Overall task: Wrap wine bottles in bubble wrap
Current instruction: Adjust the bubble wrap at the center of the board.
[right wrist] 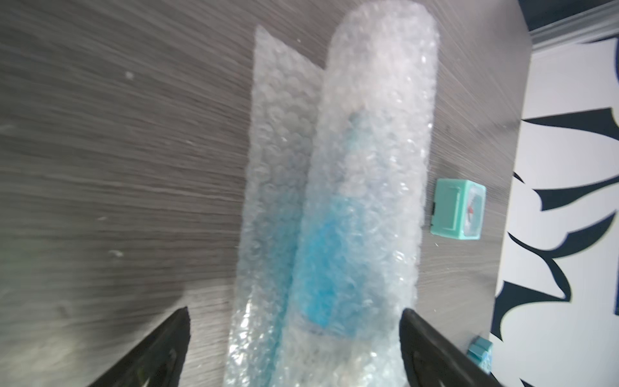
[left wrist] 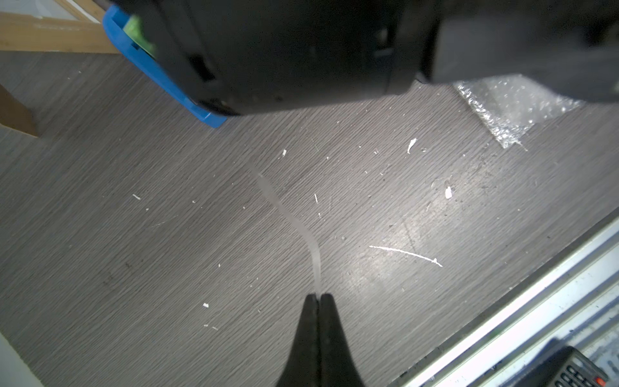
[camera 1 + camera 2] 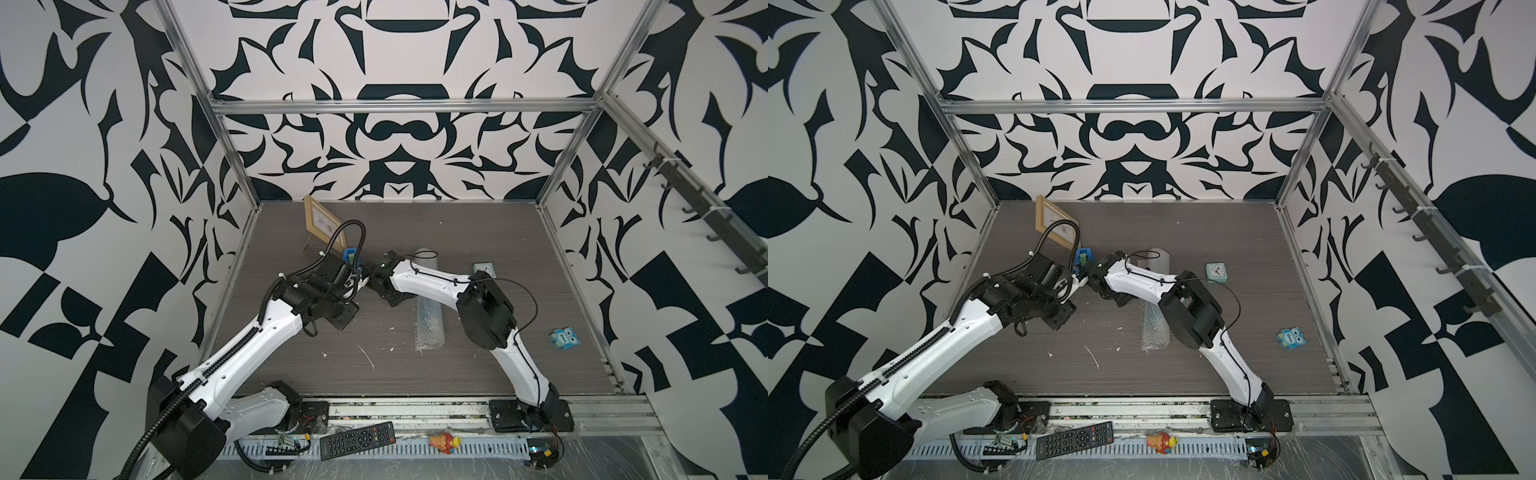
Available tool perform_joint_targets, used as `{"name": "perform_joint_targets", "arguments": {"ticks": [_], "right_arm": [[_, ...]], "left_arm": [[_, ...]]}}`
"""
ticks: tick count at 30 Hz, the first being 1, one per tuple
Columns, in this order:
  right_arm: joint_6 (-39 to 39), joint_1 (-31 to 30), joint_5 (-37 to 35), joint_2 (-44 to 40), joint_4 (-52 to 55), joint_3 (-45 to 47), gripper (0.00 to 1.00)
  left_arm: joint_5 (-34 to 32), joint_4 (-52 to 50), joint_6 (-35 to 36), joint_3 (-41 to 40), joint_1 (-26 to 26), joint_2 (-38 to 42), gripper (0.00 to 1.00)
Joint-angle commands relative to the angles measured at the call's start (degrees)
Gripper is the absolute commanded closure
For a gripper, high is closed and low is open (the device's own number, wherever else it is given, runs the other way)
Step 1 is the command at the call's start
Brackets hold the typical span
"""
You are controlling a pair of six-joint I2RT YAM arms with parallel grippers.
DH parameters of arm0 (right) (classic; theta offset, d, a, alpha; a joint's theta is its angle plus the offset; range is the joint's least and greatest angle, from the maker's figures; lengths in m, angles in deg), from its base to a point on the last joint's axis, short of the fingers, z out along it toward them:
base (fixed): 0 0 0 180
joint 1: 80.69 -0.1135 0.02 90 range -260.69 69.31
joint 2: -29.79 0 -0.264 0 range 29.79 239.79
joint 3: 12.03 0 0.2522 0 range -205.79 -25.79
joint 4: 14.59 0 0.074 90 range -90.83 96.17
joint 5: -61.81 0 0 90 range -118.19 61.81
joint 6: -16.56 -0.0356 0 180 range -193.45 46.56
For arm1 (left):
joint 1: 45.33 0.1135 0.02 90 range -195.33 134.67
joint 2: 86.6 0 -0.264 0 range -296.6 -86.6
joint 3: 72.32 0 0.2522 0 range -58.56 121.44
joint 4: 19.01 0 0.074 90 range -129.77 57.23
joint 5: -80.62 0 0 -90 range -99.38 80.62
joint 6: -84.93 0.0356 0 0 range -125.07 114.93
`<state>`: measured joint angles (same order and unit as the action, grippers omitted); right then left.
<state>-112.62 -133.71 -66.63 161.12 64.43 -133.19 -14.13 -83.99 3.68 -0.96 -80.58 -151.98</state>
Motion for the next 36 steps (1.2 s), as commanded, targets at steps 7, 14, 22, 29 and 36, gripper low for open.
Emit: {"name": "perform_joint_targets", "arguments": {"ticks": [7,14,22,29,36], "right_arm": [[-3.6,-0.7,-0.4,-0.7,0.2,4.2,0.01],[-4.4,-0.7,2.1,0.2,-2.3,7.4,0.01],[-4.2,-0.6,1.2,-4.7,-5.6,13.2,0.32],[-3.5,-0.7,2.4,-8.0,-8.8,18.1,0.54],[-0.8,-0.5,6.2,-16.4,-18.0,27.1,0.65]], "left_arm": [[2.3,0.7,-0.9,-2.2,0.2,2.3,1.0],[2.8,0.2,-1.3,-1.7,0.3,2.6,1.0],[3.6,-0.4,-1.3,-0.9,0.2,2.3,1.0],[3.5,-1.8,-2.1,0.9,0.1,0.5,1.0],[4.8,-2.7,-2.9,3.2,0.1,-2.0,1.0]]}}
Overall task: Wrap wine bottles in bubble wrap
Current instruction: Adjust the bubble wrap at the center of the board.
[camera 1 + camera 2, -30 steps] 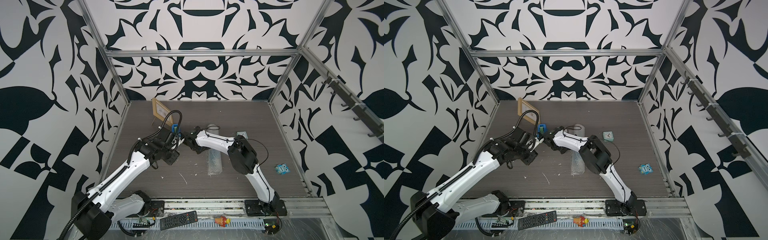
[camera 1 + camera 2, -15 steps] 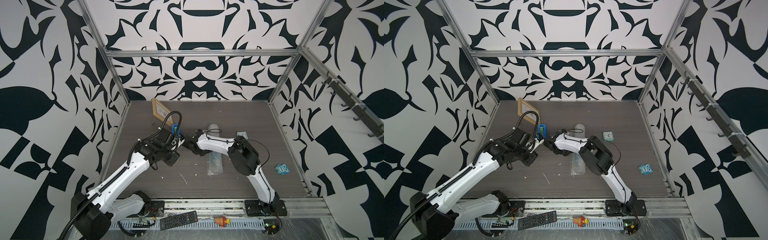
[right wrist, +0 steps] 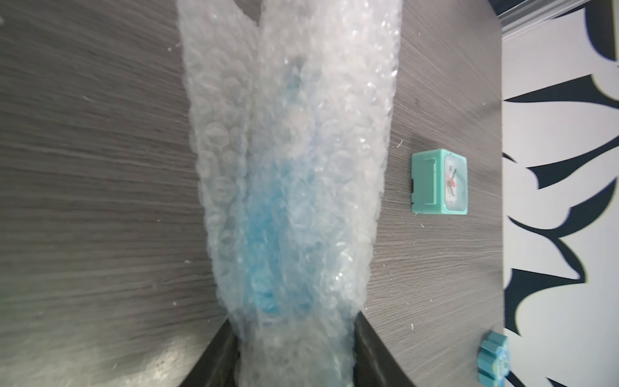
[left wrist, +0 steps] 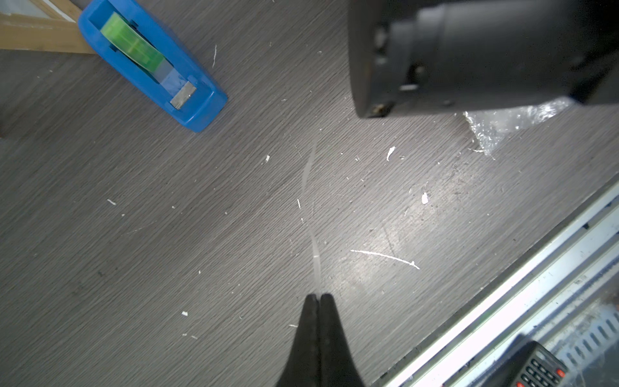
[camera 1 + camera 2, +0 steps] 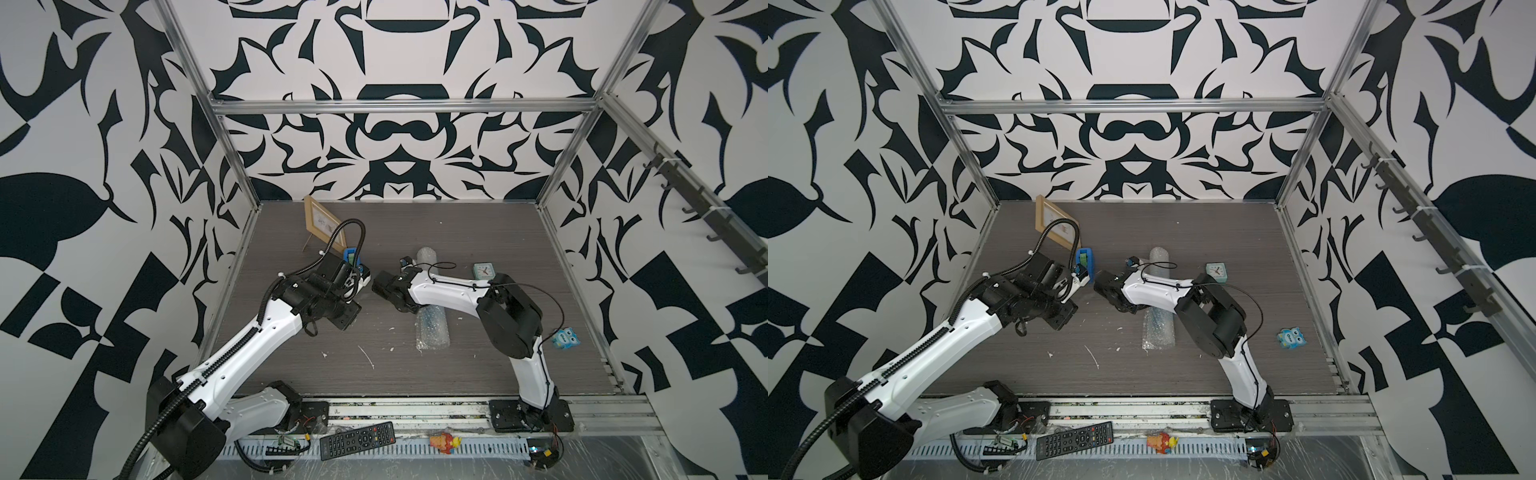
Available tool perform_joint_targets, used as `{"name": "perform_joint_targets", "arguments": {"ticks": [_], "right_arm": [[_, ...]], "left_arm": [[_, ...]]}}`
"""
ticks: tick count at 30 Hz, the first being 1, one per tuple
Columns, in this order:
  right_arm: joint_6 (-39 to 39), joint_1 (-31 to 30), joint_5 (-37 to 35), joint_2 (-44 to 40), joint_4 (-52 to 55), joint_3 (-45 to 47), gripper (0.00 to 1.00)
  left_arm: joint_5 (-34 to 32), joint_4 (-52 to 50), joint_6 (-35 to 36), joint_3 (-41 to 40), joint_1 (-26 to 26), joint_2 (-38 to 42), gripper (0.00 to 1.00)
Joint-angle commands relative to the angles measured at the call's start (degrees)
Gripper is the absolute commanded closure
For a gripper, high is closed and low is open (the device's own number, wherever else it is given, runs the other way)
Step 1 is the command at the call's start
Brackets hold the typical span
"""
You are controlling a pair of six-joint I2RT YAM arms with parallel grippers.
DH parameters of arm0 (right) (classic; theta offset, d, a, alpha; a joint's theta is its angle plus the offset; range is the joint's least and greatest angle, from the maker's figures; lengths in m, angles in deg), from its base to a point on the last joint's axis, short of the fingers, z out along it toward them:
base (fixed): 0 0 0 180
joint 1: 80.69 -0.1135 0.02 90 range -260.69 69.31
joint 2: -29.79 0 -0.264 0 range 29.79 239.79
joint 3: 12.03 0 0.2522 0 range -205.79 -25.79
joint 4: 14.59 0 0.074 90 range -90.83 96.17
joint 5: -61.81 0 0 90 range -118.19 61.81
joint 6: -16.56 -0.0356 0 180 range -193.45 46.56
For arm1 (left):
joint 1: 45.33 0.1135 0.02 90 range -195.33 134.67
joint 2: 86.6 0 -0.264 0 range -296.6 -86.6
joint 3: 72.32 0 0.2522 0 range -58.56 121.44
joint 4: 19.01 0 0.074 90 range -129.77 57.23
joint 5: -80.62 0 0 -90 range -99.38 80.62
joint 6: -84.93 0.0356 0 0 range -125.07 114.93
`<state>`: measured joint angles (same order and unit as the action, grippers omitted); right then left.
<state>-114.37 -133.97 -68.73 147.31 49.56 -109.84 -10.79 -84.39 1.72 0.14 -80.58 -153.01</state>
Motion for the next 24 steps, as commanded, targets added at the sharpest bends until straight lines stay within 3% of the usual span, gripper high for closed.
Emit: {"name": "perform_joint_targets", "arguments": {"ticks": [1,11,16,24], "right_arm": [[1.4,-0.3,9.0,-3.6,-4.4,4.9,0.66],[6.2,1.8,20.9,-14.7,-22.2,21.7,0.77],[10.9,2.1,25.8,-21.9,-31.6,29.2,0.78],[15.9,4.9,33.7,-25.8,-39.5,37.3,0.79]], "left_arm": [[1.6,-2.6,-1.0,2.6,0.1,-1.5,1.0],[10.5,-4.0,0.9,7.8,-0.1,-6.2,1.0],[15.7,-5.6,3.1,10.8,-0.1,-9.6,1.0],[25.4,-6.1,1.6,14.5,-0.8,-14.7,1.0]]}}
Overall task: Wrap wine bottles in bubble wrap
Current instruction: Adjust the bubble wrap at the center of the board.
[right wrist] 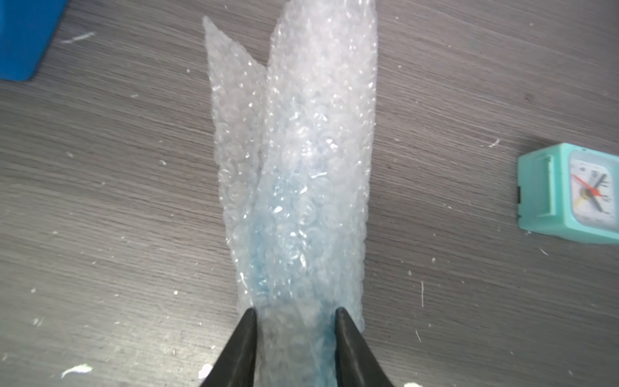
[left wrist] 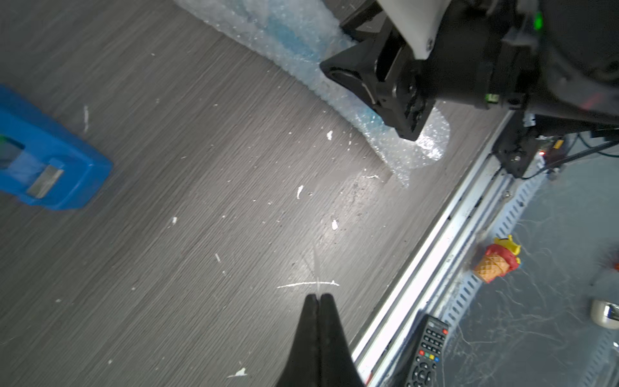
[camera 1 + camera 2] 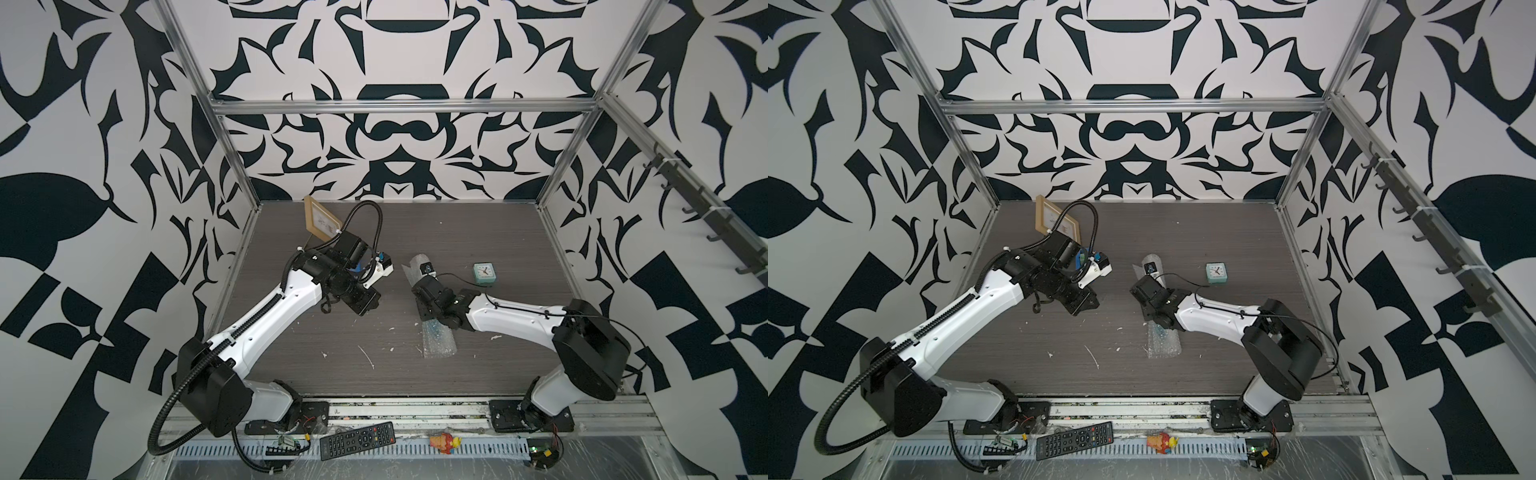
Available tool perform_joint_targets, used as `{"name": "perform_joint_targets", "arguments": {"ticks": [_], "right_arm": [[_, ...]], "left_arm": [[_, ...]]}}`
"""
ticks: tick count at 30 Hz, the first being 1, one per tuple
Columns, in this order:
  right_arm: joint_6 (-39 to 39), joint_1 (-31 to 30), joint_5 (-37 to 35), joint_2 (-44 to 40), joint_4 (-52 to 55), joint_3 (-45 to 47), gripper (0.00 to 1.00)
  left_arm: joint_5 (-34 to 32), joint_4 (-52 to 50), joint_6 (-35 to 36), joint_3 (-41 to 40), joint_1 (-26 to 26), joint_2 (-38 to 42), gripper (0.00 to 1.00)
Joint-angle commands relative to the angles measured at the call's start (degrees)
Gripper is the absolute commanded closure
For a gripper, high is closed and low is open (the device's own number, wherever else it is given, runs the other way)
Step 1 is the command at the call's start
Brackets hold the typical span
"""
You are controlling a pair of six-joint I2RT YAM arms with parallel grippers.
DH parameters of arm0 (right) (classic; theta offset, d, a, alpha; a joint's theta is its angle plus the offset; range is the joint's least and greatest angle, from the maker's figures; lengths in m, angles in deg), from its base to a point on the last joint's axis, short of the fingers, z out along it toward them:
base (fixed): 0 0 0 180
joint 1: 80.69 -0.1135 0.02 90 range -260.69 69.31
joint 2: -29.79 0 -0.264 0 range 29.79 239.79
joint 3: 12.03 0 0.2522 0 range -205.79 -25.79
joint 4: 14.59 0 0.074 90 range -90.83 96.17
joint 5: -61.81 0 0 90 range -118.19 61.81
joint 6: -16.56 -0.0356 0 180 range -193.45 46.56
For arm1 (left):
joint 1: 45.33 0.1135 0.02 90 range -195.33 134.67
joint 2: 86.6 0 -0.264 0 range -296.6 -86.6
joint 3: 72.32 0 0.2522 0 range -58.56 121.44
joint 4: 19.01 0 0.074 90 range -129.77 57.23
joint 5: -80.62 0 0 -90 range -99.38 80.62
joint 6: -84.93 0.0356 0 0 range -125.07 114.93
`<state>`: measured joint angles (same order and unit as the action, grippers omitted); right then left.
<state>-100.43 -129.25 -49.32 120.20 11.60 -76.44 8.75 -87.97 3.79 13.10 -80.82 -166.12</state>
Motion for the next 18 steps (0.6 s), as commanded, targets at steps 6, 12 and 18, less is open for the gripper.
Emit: {"name": "perform_joint_targets", "arguments": {"ticks": [6,12,18], "right_arm": [[4.9,3.4,18.7,-1.0,-5.4,8.7,0.8],[6.2,3.5,20.2,-1.6,-0.3,5.8,0.72],[5.9,1.2,17.4,-3.5,7.4,-0.3,0.49]], "left_arm": [[8.3,-0.9,-4.9,4.9,-2.3,-6.4,1.0],[4.1,-0.4,-9.4,6.4,-1.7,-7.9,1.0],[-0.2,1.2,-13.3,2.4,0.7,-4.2,1.0]]}}
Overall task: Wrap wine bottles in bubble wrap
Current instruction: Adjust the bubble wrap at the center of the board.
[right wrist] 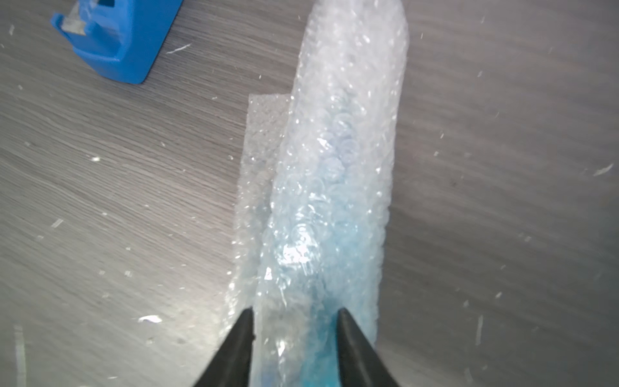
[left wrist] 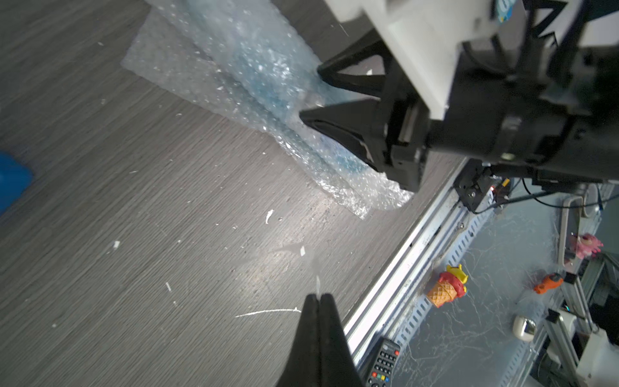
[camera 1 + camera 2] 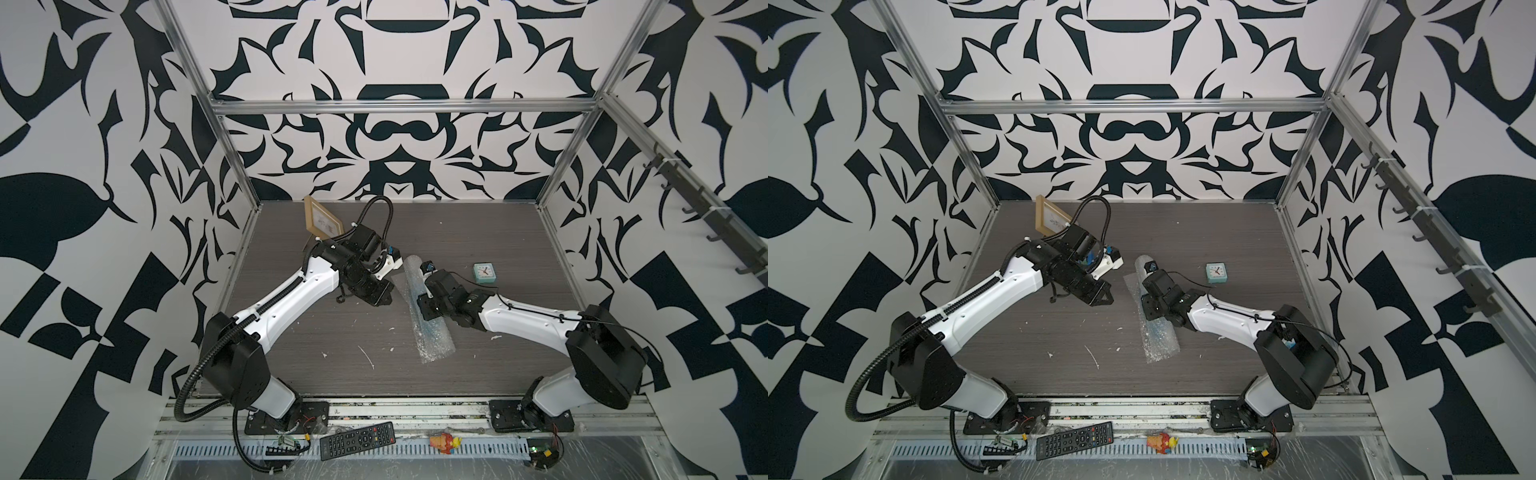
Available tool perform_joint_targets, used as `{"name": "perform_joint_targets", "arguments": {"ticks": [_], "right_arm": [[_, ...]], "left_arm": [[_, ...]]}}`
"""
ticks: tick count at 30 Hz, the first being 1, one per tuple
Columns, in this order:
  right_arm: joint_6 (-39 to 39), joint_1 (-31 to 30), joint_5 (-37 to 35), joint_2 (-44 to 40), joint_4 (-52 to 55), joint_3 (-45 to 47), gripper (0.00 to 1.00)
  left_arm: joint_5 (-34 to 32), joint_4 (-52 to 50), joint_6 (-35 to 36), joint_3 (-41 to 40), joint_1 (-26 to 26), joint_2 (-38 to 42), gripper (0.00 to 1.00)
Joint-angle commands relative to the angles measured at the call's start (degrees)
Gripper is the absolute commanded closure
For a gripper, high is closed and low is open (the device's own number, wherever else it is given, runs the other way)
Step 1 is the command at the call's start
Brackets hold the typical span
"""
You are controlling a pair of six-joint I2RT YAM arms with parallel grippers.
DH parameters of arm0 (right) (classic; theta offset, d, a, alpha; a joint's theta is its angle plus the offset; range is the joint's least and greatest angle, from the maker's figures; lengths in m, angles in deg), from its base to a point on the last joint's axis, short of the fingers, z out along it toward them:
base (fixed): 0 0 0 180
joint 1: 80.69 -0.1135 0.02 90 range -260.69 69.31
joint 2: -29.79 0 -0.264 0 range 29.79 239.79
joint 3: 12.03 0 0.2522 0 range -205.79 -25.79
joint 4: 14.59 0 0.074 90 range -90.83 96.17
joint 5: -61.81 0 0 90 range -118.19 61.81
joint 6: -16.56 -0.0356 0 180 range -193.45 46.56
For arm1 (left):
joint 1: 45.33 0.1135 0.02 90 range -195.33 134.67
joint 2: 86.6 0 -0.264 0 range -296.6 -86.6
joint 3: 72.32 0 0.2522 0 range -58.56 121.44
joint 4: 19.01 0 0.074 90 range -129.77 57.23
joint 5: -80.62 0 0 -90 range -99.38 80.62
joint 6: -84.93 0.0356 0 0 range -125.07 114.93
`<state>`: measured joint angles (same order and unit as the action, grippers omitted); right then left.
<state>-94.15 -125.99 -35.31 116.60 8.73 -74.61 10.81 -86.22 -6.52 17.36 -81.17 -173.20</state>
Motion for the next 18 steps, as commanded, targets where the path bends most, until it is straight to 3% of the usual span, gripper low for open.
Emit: {"name": "perform_joint_targets", "arguments": {"ticks": [1,6,10,15,18], "right_arm": [[-0.4,-2.8,2.1,-0.1,12.0,-3.5,0.45],[-2.1,-7.8,-10.1,1.4,21.6,-10.6,0.32],[-10.2,-8.2,-14.8,4.1,31.0,-15.8,0.27],[-13.7,-7.8,-11.4,-3.0,24.7,-12.2,0.3],[-14.7,-7.7,-13.8,-7.0,24.2,-11.2,0.39]], "left_arm": [[-3.0,-0.3,-3.3,-2.8,1.4,3.8,1.0],[-5.4,-0.1,-4.7,-7.5,3.9,9.1,1.0],[-5.7,0.3,-4.8,-11.0,5.8,13.2,1.0],[-5.9,0.4,-4.0,-14.2,6.1,17.5,1.0],[-5.8,0.7,-3.5,-15.7,6.1,18.7,1.0]]}}
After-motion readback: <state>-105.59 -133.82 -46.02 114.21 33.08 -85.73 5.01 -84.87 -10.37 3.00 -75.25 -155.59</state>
